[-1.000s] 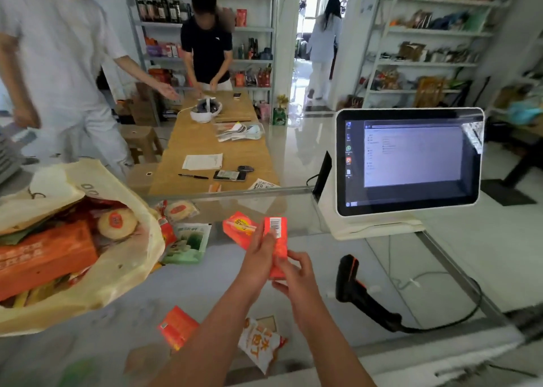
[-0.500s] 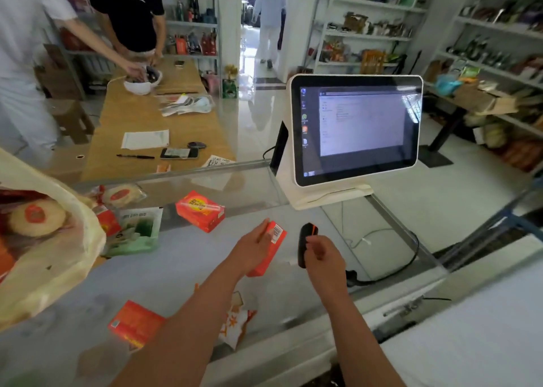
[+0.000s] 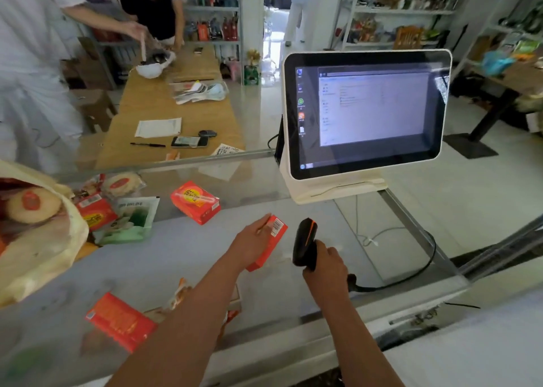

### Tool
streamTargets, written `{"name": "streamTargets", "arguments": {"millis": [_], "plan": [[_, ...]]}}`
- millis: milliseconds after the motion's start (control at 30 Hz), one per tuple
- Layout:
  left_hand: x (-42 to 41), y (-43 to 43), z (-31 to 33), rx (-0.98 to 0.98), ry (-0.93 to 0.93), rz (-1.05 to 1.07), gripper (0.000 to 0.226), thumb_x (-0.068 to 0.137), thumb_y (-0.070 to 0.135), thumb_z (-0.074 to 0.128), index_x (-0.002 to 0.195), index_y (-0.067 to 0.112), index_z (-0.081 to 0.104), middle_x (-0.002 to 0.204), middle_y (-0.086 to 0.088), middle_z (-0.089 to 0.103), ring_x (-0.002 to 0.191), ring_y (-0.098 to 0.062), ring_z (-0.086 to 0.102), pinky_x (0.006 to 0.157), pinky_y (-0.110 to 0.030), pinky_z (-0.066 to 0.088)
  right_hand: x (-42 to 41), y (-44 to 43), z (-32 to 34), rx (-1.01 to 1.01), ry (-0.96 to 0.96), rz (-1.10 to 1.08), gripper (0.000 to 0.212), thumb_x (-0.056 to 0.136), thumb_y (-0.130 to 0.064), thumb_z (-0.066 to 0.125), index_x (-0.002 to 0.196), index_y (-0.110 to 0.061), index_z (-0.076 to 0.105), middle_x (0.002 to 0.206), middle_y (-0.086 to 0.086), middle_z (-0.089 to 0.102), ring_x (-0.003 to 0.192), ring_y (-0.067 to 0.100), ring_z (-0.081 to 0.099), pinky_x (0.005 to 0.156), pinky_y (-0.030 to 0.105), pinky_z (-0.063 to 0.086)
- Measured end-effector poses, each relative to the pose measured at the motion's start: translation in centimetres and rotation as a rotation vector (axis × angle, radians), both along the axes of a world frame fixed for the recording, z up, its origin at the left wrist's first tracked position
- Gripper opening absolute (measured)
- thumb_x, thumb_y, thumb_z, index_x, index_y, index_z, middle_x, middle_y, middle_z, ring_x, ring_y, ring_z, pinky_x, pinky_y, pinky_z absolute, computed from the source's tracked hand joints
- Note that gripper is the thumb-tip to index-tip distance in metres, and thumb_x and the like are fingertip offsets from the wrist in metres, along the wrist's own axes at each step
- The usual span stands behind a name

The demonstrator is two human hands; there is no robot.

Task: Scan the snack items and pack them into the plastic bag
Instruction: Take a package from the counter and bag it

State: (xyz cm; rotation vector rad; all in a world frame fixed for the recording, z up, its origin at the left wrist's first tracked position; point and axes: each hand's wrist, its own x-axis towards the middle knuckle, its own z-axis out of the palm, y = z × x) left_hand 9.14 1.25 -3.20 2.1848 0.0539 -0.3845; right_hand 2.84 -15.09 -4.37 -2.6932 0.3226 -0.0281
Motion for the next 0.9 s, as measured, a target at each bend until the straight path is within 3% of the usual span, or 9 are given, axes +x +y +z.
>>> {"name": "streamTargets", "arguments": {"millis": [133,267,467,900], "plan": [[-0.1,-1.0,-0.2,0.082,-0.044,-0.032,0.048,0.103,0.043,0.028,0.15,0.033,0.027,0.153,-0.005,0.036,0.133,-0.028,0.043,0.111,-0.039,0.034,0.3,-2.1,1.7,0.14,-0.039,0.078,0.015,0.081,-0.027,0.063,0.09,-0.017,0.055,0.073,-0.004,0.055,0.068,0.011,0.054,0.06,0.019,0.039],[-0.2,-1.4,-0.1,0.093,-0.035,-0.039,0.049,0.103,0.043,0.027,0.151,0.032,0.022,0.154,-0.005,0.033,0.133,-0.028,0.042,0.11,-0.039,0.034,0.1,-4.4,4.3,0.27,-0.005,0.135,0.017,0.083,-0.027,0.063,0.073,-0.022,0.05,0.06,-0.006,0.052,0.057,0.005,0.051,0.053,0.016,0.034],[-0.2,-1.3,0.0,0.061,-0.001,-0.022,0.049,0.102,0.047,0.027,0.151,0.037,0.022,0.154,-0.005,0.034,0.131,-0.028,0.043,0.106,-0.039,0.036,0.0,-5.5,6.7,0.407,0.04,0.193,0.015,0.082,-0.021,0.064,0.072,-0.021,0.054,0.06,-0.005,0.054,0.058,0.005,0.052,0.054,0.016,0.035],[-0.3,-1.9,-0.2,0.056,0.037,0.018,0.052,0.1,0.054,0.027,0.15,0.04,0.022,0.152,-0.003,0.035,0.13,-0.028,0.045,0.102,-0.038,0.037,-1.0,-6.4,7.8,0.461,0.024,0.248,0.013,0.084,-0.018,0.063,0.073,-0.019,0.054,0.059,-0.004,0.053,0.058,0.006,0.052,0.057,0.015,0.036]]}}
